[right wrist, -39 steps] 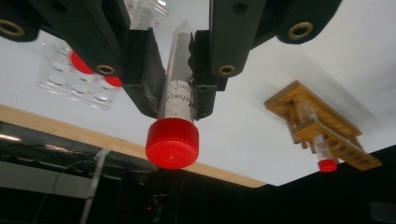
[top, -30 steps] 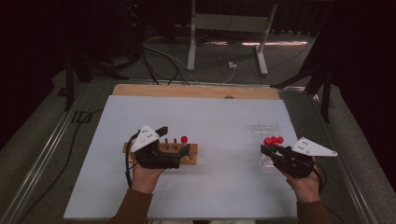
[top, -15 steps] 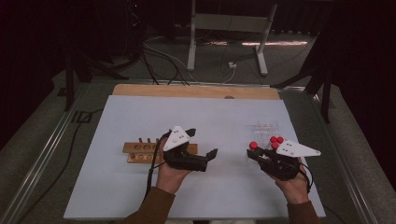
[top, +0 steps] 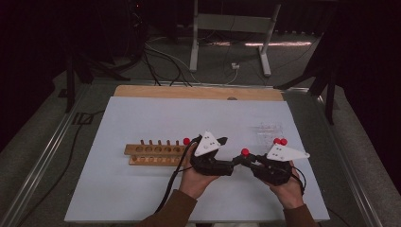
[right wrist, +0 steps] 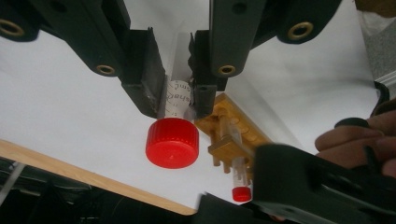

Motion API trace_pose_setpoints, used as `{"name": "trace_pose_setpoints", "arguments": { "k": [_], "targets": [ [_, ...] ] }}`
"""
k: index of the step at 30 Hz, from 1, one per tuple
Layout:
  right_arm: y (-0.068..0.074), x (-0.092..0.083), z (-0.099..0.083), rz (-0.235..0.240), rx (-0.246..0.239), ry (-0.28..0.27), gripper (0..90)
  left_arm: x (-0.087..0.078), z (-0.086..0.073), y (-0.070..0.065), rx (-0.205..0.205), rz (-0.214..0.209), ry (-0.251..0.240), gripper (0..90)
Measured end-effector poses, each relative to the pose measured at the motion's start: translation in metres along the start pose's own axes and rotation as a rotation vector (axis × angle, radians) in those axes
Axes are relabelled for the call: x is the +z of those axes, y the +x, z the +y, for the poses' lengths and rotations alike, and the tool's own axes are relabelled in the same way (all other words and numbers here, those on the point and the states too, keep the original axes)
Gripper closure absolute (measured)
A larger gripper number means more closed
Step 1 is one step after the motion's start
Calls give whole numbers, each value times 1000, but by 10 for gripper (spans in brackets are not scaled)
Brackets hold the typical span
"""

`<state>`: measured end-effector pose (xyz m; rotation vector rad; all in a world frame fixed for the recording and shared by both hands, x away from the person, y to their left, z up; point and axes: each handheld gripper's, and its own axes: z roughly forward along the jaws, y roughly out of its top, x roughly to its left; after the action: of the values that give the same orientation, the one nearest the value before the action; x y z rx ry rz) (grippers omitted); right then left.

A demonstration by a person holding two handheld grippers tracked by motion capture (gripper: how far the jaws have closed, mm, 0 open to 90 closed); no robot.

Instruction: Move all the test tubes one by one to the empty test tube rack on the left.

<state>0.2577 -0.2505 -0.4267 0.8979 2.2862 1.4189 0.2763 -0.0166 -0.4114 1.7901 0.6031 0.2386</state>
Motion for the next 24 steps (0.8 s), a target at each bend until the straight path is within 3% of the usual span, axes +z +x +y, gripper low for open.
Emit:
{"name": "trace_pose_setpoints", "arguments": {
  "k": [1, 2, 3, 8, 9, 13, 21, 24],
  "targets": [
    [0, 0, 0, 0, 0, 0, 745, 2, 0, -1, 5, -14, 2, 323],
    [1, 1, 0, 6, -1, 2, 745, 3, 0, -2, 11, -22, 7, 426],
    [2, 2, 0, 10, -2, 4, 745, 5, -1, -2, 8, -30, 10, 471],
    [3, 4, 0, 20, -7, 8, 745, 13, -3, -3, 13, -63, 30, 583],
    [4, 4, 0, 23, -9, 9, 745, 14, -3, -4, 17, -60, 30, 643],
    [4, 5, -1, 25, -9, 10, 745, 16, -4, -5, 19, -67, 34, 698],
    [2, 4, -1, 40, 0, 2, 732, 14, -4, -6, 36, -50, 24, 714],
    [1, 3, -2, 42, 9, -6, 606, 12, -3, -5, 40, -40, 26, 715]
  ]
}}
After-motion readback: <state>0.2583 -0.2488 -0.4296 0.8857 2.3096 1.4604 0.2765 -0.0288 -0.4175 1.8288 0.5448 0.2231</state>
